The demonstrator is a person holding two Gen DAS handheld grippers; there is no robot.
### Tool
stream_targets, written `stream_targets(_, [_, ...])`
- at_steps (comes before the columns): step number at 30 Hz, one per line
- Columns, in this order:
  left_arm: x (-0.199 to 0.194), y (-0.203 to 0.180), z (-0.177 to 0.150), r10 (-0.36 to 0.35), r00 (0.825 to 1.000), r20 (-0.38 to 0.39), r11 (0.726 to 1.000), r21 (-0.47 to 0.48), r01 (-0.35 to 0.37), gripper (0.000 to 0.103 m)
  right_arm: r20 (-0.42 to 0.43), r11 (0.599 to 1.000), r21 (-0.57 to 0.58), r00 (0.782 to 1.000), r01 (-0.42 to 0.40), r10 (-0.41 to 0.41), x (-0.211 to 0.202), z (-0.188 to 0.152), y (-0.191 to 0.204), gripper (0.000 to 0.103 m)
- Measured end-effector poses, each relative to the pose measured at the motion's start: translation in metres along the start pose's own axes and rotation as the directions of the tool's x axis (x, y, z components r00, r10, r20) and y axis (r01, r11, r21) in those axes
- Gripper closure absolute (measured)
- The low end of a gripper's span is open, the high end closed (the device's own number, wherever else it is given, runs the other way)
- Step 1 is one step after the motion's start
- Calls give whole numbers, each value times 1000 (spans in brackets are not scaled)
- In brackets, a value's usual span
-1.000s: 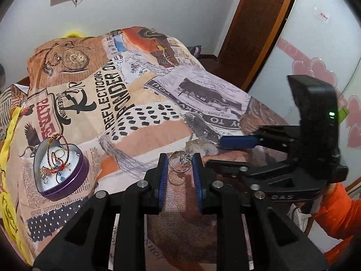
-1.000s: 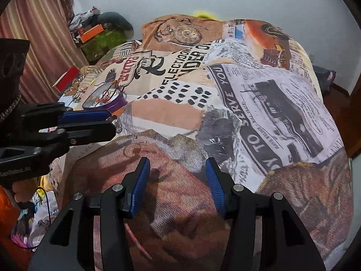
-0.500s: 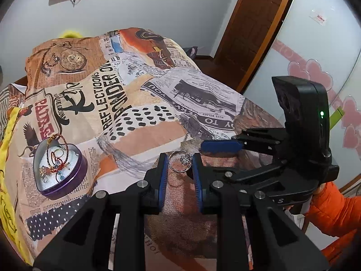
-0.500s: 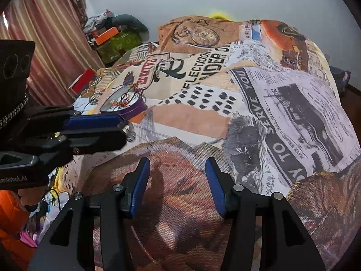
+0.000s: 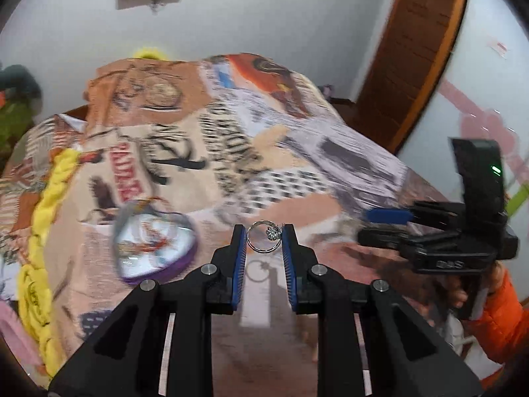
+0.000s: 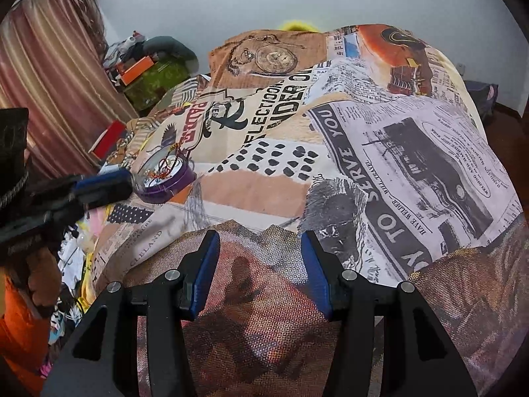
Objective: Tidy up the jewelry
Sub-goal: 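Carry the silver stone ring with the left tool to the heart tin, then open the left tool over the tin and withdraw both tools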
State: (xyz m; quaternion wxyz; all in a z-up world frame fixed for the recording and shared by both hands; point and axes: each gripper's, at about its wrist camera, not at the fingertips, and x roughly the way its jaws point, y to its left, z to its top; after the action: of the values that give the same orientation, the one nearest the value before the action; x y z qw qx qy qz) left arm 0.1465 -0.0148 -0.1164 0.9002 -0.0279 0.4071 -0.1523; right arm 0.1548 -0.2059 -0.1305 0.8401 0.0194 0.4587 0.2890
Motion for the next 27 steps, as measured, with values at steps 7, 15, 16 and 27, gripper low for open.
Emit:
stream_targets(7, [5, 53, 6, 144, 990, 7, 986, -81, -143, 82, 21, 999, -23, 1000, 22, -22, -5, 4, 11, 56])
stream_targets(15, [32, 86, -5, 182, 981, -61, 971, -147, -189, 82, 95, 997, -63, 995, 47, -41, -16, 18, 35, 56])
stream_targets(16, [35, 87, -7, 178, 982, -68, 971, -152, -186, 82, 100, 997, -67, 994, 48, -41, -16, 19, 37, 56])
stream_targets(27, [-16, 70, -5, 265, 963, 53, 957, -140, -255, 79, 165, 992, -111, 985, 57, -38, -30, 29, 68, 56])
